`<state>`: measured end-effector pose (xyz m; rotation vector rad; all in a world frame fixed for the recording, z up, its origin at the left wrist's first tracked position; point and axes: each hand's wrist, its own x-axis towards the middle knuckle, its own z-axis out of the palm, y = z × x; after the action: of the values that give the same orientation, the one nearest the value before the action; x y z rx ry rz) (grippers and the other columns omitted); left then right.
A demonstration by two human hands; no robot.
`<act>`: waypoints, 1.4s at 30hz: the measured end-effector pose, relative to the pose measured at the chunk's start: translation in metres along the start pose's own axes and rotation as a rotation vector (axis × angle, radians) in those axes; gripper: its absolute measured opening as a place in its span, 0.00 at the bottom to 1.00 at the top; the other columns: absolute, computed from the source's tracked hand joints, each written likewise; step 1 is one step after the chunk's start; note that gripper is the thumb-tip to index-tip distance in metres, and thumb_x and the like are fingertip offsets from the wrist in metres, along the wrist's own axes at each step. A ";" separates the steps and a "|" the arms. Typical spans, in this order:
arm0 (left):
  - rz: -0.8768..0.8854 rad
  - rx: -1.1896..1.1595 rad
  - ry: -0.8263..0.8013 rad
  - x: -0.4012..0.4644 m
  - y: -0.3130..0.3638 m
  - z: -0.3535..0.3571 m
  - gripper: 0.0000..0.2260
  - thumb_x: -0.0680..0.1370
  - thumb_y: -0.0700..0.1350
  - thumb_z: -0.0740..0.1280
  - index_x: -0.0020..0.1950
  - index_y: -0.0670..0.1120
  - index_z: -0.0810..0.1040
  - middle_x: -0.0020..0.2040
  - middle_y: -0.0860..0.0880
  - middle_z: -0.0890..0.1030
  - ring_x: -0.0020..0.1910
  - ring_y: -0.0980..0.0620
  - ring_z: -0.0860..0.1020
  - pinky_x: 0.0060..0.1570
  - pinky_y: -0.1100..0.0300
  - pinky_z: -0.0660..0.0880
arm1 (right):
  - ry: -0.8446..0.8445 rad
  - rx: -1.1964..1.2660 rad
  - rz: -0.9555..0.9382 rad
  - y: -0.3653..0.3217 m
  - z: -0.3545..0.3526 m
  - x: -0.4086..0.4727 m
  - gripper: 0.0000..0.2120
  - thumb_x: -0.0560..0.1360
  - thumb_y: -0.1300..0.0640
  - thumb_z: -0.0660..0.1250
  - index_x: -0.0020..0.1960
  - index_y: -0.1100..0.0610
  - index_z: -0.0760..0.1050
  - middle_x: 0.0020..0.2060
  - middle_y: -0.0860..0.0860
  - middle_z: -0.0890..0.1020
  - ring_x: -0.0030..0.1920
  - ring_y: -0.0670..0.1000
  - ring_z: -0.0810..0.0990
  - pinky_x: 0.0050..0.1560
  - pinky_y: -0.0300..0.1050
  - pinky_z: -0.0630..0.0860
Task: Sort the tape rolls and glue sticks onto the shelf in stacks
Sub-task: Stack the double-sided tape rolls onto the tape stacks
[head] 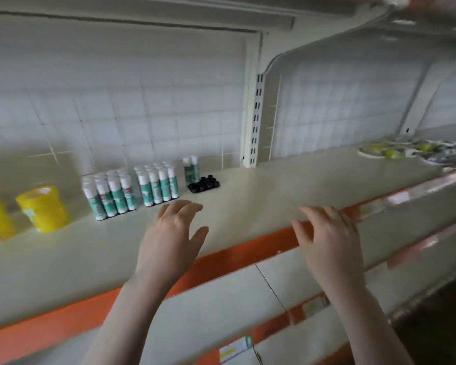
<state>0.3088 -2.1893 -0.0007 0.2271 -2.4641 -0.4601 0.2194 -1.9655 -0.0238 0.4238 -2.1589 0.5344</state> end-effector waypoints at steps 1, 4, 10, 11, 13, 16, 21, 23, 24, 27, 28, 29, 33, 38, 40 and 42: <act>0.001 -0.009 0.006 0.007 0.022 0.017 0.17 0.73 0.46 0.70 0.61 0.46 0.77 0.60 0.50 0.76 0.61 0.46 0.72 0.52 0.54 0.72 | -0.012 -0.004 0.007 0.028 -0.002 0.005 0.07 0.69 0.58 0.69 0.46 0.59 0.81 0.38 0.56 0.81 0.40 0.61 0.79 0.42 0.52 0.75; -0.007 -0.061 0.008 0.030 0.096 0.069 0.17 0.74 0.46 0.70 0.61 0.47 0.77 0.61 0.50 0.76 0.62 0.48 0.71 0.54 0.56 0.70 | -0.080 -0.016 0.030 0.117 -0.014 0.022 0.09 0.70 0.59 0.73 0.49 0.58 0.81 0.42 0.56 0.82 0.43 0.61 0.80 0.43 0.54 0.75; 0.035 -0.128 -0.036 0.080 0.218 0.159 0.16 0.73 0.46 0.70 0.60 0.47 0.77 0.60 0.52 0.76 0.59 0.49 0.73 0.52 0.56 0.71 | -0.134 -0.086 0.075 0.267 -0.032 0.060 0.11 0.70 0.58 0.72 0.52 0.58 0.80 0.44 0.55 0.82 0.44 0.58 0.80 0.43 0.54 0.77; 0.046 -0.132 -0.040 0.090 0.235 0.173 0.16 0.73 0.46 0.70 0.60 0.48 0.77 0.60 0.52 0.76 0.59 0.49 0.73 0.52 0.56 0.71 | -0.121 -0.106 0.079 0.288 -0.033 0.065 0.11 0.69 0.59 0.73 0.51 0.59 0.80 0.43 0.55 0.82 0.43 0.58 0.81 0.43 0.53 0.77; 0.074 -0.150 -0.048 0.111 0.268 0.202 0.16 0.73 0.46 0.70 0.60 0.48 0.77 0.60 0.52 0.76 0.59 0.50 0.73 0.52 0.56 0.72 | -0.089 -0.126 0.096 0.328 -0.030 0.076 0.10 0.68 0.60 0.73 0.49 0.59 0.80 0.42 0.56 0.82 0.41 0.59 0.80 0.41 0.52 0.76; 0.117 -0.169 -0.062 0.143 0.309 0.247 0.16 0.73 0.47 0.70 0.60 0.48 0.77 0.60 0.52 0.76 0.60 0.50 0.72 0.54 0.57 0.71 | -0.087 -0.138 0.141 0.384 -0.020 0.093 0.10 0.69 0.61 0.72 0.50 0.60 0.80 0.41 0.56 0.82 0.41 0.58 0.80 0.42 0.53 0.76; 0.135 -0.205 -0.055 0.197 0.359 0.318 0.16 0.74 0.48 0.69 0.62 0.50 0.76 0.62 0.54 0.74 0.62 0.51 0.70 0.55 0.57 0.70 | -0.100 -0.167 0.170 0.466 0.010 0.133 0.11 0.71 0.58 0.70 0.53 0.58 0.79 0.44 0.53 0.82 0.43 0.54 0.80 0.44 0.50 0.76; 0.139 -0.222 -0.061 0.221 0.377 0.343 0.16 0.74 0.48 0.69 0.62 0.49 0.76 0.62 0.53 0.74 0.62 0.51 0.70 0.55 0.57 0.69 | -0.125 -0.163 0.187 0.496 0.022 0.151 0.11 0.74 0.56 0.67 0.55 0.56 0.78 0.46 0.51 0.81 0.45 0.52 0.79 0.46 0.50 0.76; 0.141 -0.224 -0.068 0.231 0.386 0.353 0.16 0.74 0.48 0.69 0.61 0.49 0.76 0.62 0.53 0.75 0.62 0.51 0.70 0.55 0.57 0.69 | -0.123 -0.158 0.190 0.509 0.027 0.159 0.11 0.74 0.56 0.66 0.55 0.56 0.78 0.46 0.51 0.81 0.45 0.52 0.79 0.46 0.49 0.76; 0.156 -0.212 -0.079 0.257 0.411 0.379 0.16 0.73 0.47 0.70 0.60 0.49 0.77 0.61 0.52 0.76 0.61 0.50 0.71 0.53 0.56 0.70 | -0.120 -0.151 0.194 0.547 0.041 0.186 0.10 0.74 0.56 0.64 0.53 0.57 0.78 0.45 0.52 0.80 0.46 0.51 0.79 0.45 0.46 0.74; 0.150 -0.206 -0.079 0.265 0.418 0.386 0.16 0.73 0.47 0.70 0.60 0.50 0.77 0.61 0.52 0.76 0.61 0.50 0.71 0.53 0.57 0.70 | -0.132 -0.144 0.196 0.559 0.046 0.193 0.11 0.74 0.56 0.64 0.54 0.57 0.78 0.46 0.52 0.80 0.47 0.51 0.79 0.45 0.47 0.75; 0.142 -0.200 -0.075 0.272 0.426 0.393 0.16 0.73 0.46 0.70 0.60 0.50 0.78 0.61 0.53 0.76 0.61 0.50 0.71 0.53 0.57 0.70 | -0.139 -0.136 0.196 0.572 0.051 0.201 0.12 0.74 0.56 0.64 0.55 0.57 0.78 0.46 0.52 0.80 0.47 0.52 0.79 0.46 0.48 0.75; 0.122 -0.159 -0.059 0.295 0.456 0.426 0.15 0.72 0.45 0.71 0.58 0.48 0.79 0.58 0.52 0.77 0.59 0.49 0.73 0.51 0.57 0.71 | -0.124 -0.085 0.182 0.631 0.069 0.233 0.12 0.73 0.58 0.68 0.56 0.58 0.78 0.47 0.54 0.81 0.49 0.55 0.79 0.46 0.51 0.76; 0.021 -0.067 -0.009 0.309 0.504 0.473 0.13 0.72 0.45 0.72 0.56 0.47 0.80 0.56 0.50 0.79 0.56 0.46 0.76 0.51 0.56 0.72 | -0.096 0.040 0.101 0.713 0.097 0.273 0.09 0.72 0.63 0.69 0.52 0.60 0.80 0.45 0.58 0.81 0.45 0.61 0.79 0.45 0.53 0.77; -0.035 -0.043 0.018 0.312 0.526 0.490 0.13 0.72 0.46 0.71 0.56 0.47 0.80 0.55 0.50 0.79 0.55 0.46 0.76 0.50 0.55 0.72 | -0.110 0.069 0.030 0.745 0.110 0.291 0.08 0.72 0.63 0.69 0.51 0.61 0.80 0.43 0.59 0.81 0.43 0.61 0.80 0.43 0.51 0.76; -0.078 -0.036 0.007 0.315 0.547 0.502 0.13 0.72 0.46 0.72 0.56 0.48 0.80 0.55 0.51 0.79 0.54 0.47 0.76 0.49 0.58 0.71 | -0.092 0.093 -0.021 0.771 0.120 0.306 0.06 0.72 0.63 0.69 0.49 0.62 0.81 0.42 0.60 0.82 0.41 0.62 0.80 0.41 0.51 0.76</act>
<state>-0.2739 -1.6309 -0.0003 0.3100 -2.4446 -0.5353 -0.4036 -1.4042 -0.0160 0.5307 -2.2206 0.6161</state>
